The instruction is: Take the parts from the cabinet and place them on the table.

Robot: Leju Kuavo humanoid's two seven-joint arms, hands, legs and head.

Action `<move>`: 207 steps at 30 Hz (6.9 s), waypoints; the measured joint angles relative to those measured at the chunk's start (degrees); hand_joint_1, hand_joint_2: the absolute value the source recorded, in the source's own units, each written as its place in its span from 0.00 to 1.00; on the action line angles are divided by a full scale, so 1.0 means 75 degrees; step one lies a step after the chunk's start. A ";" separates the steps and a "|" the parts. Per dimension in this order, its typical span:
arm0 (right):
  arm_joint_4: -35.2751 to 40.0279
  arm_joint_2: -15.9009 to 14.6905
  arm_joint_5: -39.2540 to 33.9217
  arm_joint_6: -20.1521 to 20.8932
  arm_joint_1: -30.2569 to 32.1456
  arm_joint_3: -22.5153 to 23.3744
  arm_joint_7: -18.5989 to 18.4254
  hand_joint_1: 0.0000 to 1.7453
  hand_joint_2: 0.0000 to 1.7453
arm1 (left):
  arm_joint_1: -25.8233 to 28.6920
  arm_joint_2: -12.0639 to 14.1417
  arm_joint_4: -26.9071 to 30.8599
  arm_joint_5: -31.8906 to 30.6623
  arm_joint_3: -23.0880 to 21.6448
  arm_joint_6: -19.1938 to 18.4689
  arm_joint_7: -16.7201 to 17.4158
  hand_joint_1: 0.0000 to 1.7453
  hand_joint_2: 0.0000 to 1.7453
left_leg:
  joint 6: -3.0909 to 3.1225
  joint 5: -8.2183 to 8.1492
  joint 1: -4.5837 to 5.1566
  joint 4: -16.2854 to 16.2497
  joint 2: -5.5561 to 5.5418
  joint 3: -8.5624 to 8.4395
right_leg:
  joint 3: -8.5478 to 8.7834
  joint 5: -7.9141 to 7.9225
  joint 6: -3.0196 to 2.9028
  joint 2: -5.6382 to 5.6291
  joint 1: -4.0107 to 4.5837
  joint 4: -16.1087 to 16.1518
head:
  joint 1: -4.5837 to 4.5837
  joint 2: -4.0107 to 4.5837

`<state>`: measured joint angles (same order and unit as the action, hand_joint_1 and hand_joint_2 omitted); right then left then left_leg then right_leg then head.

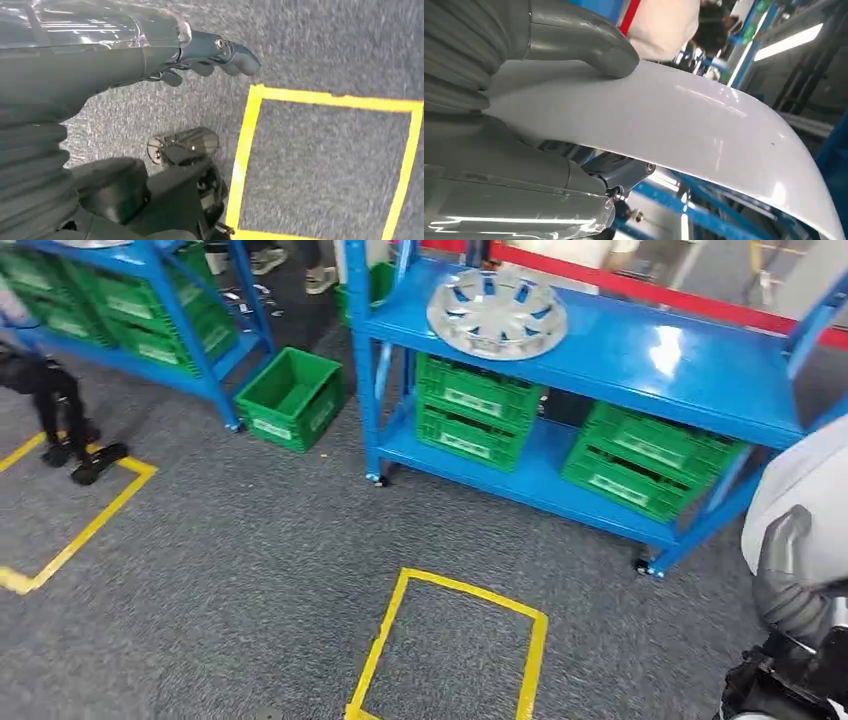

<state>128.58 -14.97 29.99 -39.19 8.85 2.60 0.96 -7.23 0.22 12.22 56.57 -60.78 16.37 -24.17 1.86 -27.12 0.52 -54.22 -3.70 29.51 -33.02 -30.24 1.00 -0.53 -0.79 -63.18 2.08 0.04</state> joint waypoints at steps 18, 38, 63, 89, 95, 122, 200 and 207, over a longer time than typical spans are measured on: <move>-0.0105 0.0067 0.0213 0.0000 -0.0035 -0.0166 0.0321 1.00 1.00 | 0.0040 0.0006 -0.0006 0.0047 0.0012 0.0000 0.0047 0.00 1.00 | -0.0262 0.0169 0.0034 -0.0047 0.1357 0.0343 | 0.0830 0.0206 -0.0023 0.0604 0.0029 0.1417 | -0.0376 0.0000; -0.0280 0.0003 0.0245 0.0003 -0.0143 -0.0414 0.0225 1.00 1.00 | 0.0048 0.0003 -0.0006 0.0026 0.0052 0.0000 0.0093 0.00 1.00 | -0.0414 0.0082 -0.0177 -0.0004 -0.0063 0.0222 | 0.0597 0.0393 0.0018 -0.0193 -0.0178 0.1331 | -0.0018 0.0000; -0.0417 -0.0344 0.0431 0.0000 -0.0239 -0.0834 0.0073 1.00 1.00 | -0.0041 -0.0003 -0.0003 -0.0052 0.0055 -0.0015 0.0125 0.00 1.00 | 0.0102 0.0211 0.0066 0.0214 -0.0171 0.0016 | 0.0613 0.0473 0.0073 -0.0473 0.0011 0.1290 | -0.0032 0.0000; -0.0423 -0.0382 0.0568 0.0000 -0.0190 -0.1177 0.0140 1.00 1.00 | -0.0073 -0.0029 -0.0003 -0.0061 0.0052 0.0000 0.0111 0.00 1.00 | 0.0068 0.0285 0.0015 0.0235 0.0349 0.0142 | -0.0349 -0.1030 0.0162 0.0114 -0.0024 -0.1202 | -0.0032 0.0000; -0.0420 -0.0396 0.0574 -0.0003 -0.0212 -0.1215 0.0146 1.00 1.00 | -0.0080 -0.0047 0.0000 -0.0058 0.0052 -0.0003 0.0111 0.00 1.00 | -0.0021 0.0344 0.0058 0.0202 -0.0366 0.0151 | 0.0855 0.0349 -0.0029 -0.0491 0.0032 0.1602 | 0.0079 0.0000; -0.0431 -0.0460 0.0793 0.0000 -0.0238 -0.1478 0.0111 1.00 1.00 | -0.0035 -0.0064 -0.0003 -0.0105 0.0052 -0.0020 0.0181 0.00 1.00 | 0.0073 0.0300 0.0023 0.0314 -0.0001 0.0019 | 0.0082 -0.0254 0.0031 0.0028 0.0024 -0.0156 | 0.0058 0.0000; -0.0962 -0.0679 0.0402 0.0000 -0.0698 -0.2530 0.0752 1.00 1.00 | 0.0056 0.0289 -0.0006 0.0125 0.0108 0.0149 0.0285 0.00 1.00 | -0.0410 0.0308 -0.0110 0.0153 0.1160 0.0061 | 0.0983 0.0694 -0.0112 0.0424 0.0040 0.2057 | -0.0274 0.0000; -0.0979 -0.0635 0.0160 0.0000 -0.0735 -0.2468 0.0810 1.00 1.00 | 0.0023 0.0265 -0.0003 0.0291 0.0137 0.0163 -0.0012 0.00 1.00 | -0.0026 0.0405 -0.0063 0.0672 0.0868 -0.0163 | 0.0965 0.0168 0.0140 0.0434 0.0033 0.1606 | -0.0236 0.0000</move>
<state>121.24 -19.74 31.19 -39.19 3.34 -15.91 7.04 -7.06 2.21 12.20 58.75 -59.76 17.59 -24.26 1.66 -24.08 0.05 -49.18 2.81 28.29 -25.78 -28.98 2.05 2.73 -0.54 -51.14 0.31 0.04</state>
